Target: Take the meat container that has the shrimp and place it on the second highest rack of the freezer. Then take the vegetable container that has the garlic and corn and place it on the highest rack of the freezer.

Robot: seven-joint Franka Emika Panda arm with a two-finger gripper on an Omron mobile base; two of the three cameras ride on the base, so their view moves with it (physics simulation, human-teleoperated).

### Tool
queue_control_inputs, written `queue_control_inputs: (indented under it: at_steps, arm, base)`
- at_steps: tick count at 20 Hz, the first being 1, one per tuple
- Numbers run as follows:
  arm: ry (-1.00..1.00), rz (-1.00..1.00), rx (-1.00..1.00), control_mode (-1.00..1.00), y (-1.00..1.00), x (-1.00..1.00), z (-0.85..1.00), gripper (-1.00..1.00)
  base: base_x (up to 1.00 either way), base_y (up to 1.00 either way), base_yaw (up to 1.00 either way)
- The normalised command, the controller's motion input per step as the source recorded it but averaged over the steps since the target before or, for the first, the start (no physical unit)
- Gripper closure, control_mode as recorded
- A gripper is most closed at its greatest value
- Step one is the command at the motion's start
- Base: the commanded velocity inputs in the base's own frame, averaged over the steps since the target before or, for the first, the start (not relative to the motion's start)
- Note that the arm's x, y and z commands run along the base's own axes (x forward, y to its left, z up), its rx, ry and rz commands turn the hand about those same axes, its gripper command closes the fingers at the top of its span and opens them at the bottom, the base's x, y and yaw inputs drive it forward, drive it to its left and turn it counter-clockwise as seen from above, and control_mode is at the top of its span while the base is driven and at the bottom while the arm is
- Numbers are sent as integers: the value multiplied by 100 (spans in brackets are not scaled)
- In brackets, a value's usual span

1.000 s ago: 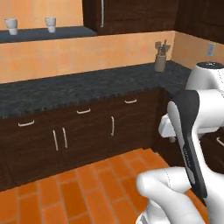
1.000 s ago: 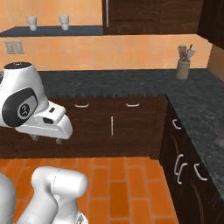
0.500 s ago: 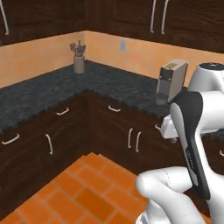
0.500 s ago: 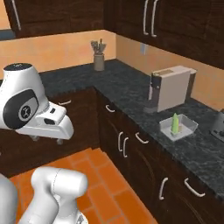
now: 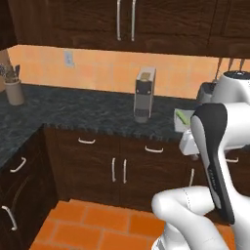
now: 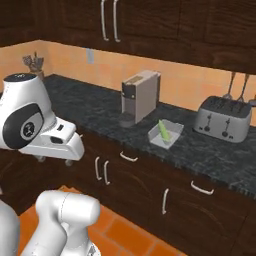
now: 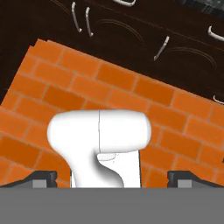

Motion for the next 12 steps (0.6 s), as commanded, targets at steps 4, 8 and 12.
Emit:
queue_control_inputs:
  at_steps: [4, 8, 12]
  arm:
    - [0, 0, 0, 100, 0, 0, 0, -100]
    - [0, 0, 0, 100, 0, 0, 0, -100]
    - [0, 0, 0, 100, 0, 0, 0, -100]
  base:
    - [49, 100, -43]
    - [38, 83, -42]
    - [35, 29, -41]
